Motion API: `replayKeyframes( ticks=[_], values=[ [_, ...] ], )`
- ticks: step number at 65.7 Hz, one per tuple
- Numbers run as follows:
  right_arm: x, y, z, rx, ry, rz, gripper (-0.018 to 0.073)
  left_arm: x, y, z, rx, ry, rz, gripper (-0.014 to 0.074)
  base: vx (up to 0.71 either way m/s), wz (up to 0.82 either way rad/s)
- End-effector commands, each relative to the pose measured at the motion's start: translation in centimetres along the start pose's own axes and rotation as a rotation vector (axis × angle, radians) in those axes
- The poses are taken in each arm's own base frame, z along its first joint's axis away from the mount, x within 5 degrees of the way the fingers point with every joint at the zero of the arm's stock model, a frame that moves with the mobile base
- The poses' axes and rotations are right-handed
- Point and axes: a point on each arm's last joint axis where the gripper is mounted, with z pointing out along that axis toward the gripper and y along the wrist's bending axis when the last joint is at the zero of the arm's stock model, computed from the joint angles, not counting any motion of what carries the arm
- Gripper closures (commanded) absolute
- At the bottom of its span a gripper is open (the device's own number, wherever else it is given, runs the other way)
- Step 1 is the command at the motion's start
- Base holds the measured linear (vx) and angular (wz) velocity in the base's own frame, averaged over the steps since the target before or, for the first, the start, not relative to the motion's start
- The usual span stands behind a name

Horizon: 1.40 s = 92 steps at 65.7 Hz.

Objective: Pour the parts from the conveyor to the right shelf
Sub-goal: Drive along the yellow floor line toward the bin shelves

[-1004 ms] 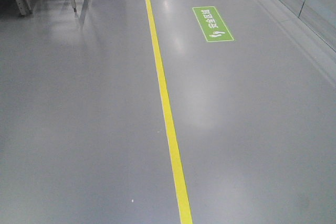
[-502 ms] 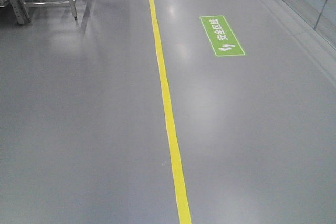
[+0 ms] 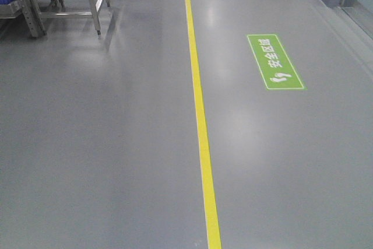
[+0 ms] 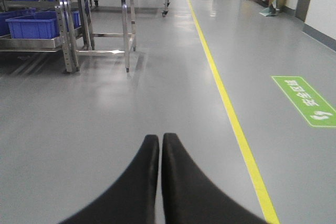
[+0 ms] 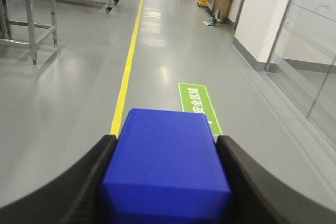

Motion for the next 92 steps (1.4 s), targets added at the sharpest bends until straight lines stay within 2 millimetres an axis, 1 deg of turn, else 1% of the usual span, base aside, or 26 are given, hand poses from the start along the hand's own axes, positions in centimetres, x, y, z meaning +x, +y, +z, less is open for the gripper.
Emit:
replayKeyframes(
  ticks=[1, 34, 92],
  values=[
    [-1.39, -0.37, -0.18, 0.032, -0.084, -0.007, 0.0564, -1.37, -0.08, -0.3, 0.009, -0.106, -0.016, 0.0603, 0.59, 0.17],
    [-1.39, -0.37, -0.18, 0.032, -0.084, -0.007, 0.0564, -1.37, -0.08, -0.3, 0.009, -0.106, -0.016, 0.0603, 0.58, 0.13],
    [-1.38, -0.37, -0.17, 0.032, -0.082, -0.007, 0.0564, -1.37, -0.08, -0.3, 0.009, -0.106, -0.016, 0.0603, 0.69, -0.04]
  ],
)
